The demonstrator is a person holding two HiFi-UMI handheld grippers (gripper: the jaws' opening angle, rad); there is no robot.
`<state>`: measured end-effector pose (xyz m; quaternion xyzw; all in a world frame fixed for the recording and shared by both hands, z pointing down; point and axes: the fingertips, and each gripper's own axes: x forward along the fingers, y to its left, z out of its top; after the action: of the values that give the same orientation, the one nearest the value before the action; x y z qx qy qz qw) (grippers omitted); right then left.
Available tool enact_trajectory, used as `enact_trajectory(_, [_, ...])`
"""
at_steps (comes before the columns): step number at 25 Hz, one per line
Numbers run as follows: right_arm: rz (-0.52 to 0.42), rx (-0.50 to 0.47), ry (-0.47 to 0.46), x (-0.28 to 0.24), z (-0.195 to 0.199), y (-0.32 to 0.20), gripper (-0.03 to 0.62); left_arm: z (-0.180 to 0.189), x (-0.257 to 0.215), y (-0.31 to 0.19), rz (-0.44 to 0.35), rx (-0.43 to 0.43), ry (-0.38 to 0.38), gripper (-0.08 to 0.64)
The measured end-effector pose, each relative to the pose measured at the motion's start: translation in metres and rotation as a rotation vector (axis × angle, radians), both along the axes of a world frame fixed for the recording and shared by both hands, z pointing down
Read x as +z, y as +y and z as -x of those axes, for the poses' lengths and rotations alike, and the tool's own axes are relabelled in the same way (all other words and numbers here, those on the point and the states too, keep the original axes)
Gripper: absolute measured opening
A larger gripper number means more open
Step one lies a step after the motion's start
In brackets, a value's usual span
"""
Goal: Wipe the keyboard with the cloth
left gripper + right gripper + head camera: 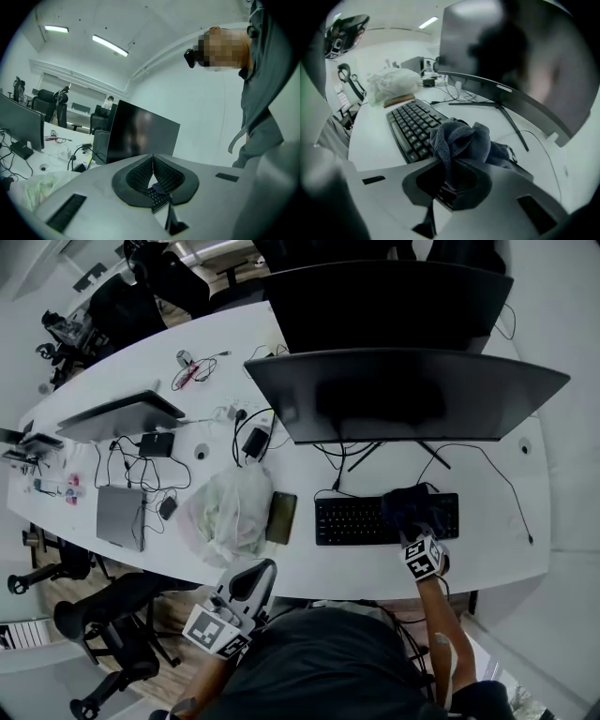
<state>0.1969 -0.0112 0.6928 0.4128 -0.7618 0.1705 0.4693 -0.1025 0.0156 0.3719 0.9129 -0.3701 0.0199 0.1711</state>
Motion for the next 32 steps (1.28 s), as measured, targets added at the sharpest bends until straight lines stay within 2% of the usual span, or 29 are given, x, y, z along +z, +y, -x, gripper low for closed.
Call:
enact_trajectory(2, [0.005,0.079,0.077,-0.007,-0.028,-0.003,0.026,0.006,0.002,0.001,0.003,-0.008,-0.001,0.008])
enact_trajectory(4, [-0.036,0.052,0.049,-0.021,0.002,-0.015,0.026,0.006,0.005,0.001,0.004,-0.006,0.004,0.008])
enact_trajectory(6, [-0.061,-0.094,-0.055,-0.026,0.078,-0.020,0.026,0.002,0.007,0.003,0.004,0.005,0.008,0.008])
enact_trajectory(9, [0.003,-0.392,-0.187,-0.010,0.205,0.000,0.026,-0.005,0.005,0.005,-0.010,0.032,-0.006,0.008])
enact_trajectory(11, [0.056,-0.481,-0.193,-0.002,0.240,0.011,0.026,-0.010,0.001,0.006,-0.014,0.045,-0.012,0.008])
enact_trajectory(13, [0.077,-0.441,-0.183,0.007,0.223,0.013,0.026,-0.013,-0.002,0.008,-0.025,0.044,-0.008,0.008])
enact_trajectory(17, [0.045,-0.209,-0.123,0.008,0.109,0.008,0.026,0.000,-0.004,0.012,-0.040,0.004,0.006,0.008])
enact_trajectory(20, [0.049,-0.006,-0.010,-0.002,0.019,0.014,0.026,0.007,0.002,0.016,-0.025,-0.020,0.022,0.008])
enact_trajectory(22, [0.034,0.071,0.049,-0.009,0.001,0.011,0.026,0.011,0.007,0.019,-0.024,-0.009,0.022,0.008])
enact_trajectory(24, [-0.011,0.038,0.006,-0.020,0.037,0.002,0.026,0.009,0.010,0.019,-0.017,0.011,0.018,0.008])
enact_trajectory(27, [-0.033,-0.206,-0.127,-0.001,0.142,0.001,0.026,-0.003,0.008,0.017,0.022,0.019,0.041,0.008])
enact_trajectory(29, [0.021,-0.380,-0.182,0.017,0.213,0.015,0.026,-0.005,0.005,0.017,-0.014,0.026,0.035,0.008])
enact_trajectory(30, [0.060,-0.437,-0.190,0.016,0.240,0.021,0.026,-0.003,0.003,0.017,-0.034,0.028,0.028,0.008])
enact_trajectory(32, [0.123,-0.453,-0.206,0.011,0.256,0.028,0.026,-0.001,0.000,0.018,-0.040,0.019,0.025,0.008])
